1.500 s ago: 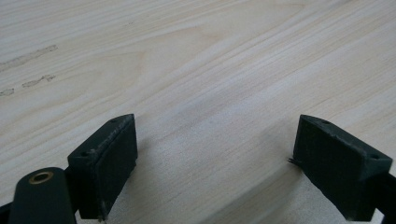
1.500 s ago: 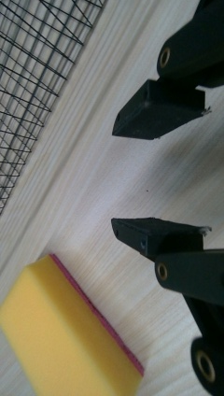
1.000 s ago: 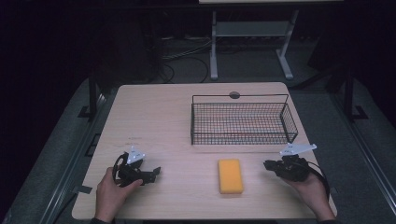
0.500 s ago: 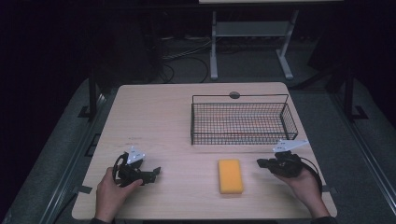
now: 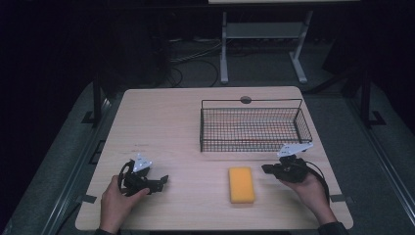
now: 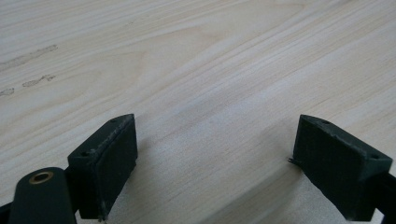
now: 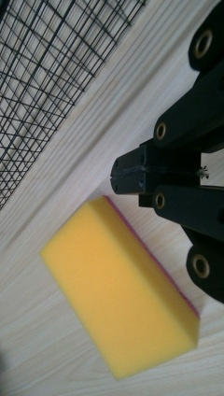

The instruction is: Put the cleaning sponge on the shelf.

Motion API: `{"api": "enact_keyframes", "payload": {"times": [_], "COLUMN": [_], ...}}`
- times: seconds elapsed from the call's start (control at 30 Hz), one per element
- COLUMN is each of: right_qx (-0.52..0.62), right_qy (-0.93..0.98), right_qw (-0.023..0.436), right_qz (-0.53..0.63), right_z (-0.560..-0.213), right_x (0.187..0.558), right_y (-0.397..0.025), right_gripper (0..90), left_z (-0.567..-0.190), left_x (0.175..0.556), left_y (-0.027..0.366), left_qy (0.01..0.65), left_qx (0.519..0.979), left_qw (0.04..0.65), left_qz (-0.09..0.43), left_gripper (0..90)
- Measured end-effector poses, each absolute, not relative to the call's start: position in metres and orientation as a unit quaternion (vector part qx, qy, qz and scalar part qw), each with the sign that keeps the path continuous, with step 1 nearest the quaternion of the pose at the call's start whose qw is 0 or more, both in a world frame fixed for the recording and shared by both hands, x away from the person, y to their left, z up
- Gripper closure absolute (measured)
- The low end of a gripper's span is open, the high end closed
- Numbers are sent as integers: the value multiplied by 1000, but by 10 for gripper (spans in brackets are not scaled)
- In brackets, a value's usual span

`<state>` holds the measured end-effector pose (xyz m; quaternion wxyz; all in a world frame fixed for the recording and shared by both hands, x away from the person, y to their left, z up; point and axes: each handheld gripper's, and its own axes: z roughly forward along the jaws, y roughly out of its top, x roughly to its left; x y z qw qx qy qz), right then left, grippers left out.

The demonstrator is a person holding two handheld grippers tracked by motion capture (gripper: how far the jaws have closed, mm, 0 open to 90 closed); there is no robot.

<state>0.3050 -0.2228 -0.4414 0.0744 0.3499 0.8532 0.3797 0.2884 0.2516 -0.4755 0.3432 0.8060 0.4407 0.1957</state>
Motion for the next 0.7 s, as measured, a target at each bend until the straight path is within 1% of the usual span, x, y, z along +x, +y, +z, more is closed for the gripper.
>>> {"api": "enact_keyframes", "payload": {"times": [0.7], "right_qx": [332], "right_qy": [867], "right_qw": [64], "right_qz": [366], "right_z": [-451], "right_x": [320], "right_y": [-192], "right_gripper": [898], "left_z": [-476], "left_x": [288], "left_y": [251], "left_qy": [442], "left_qx": [805], "left_qw": [344], "left_qz": [196], "left_gripper": [129]}}
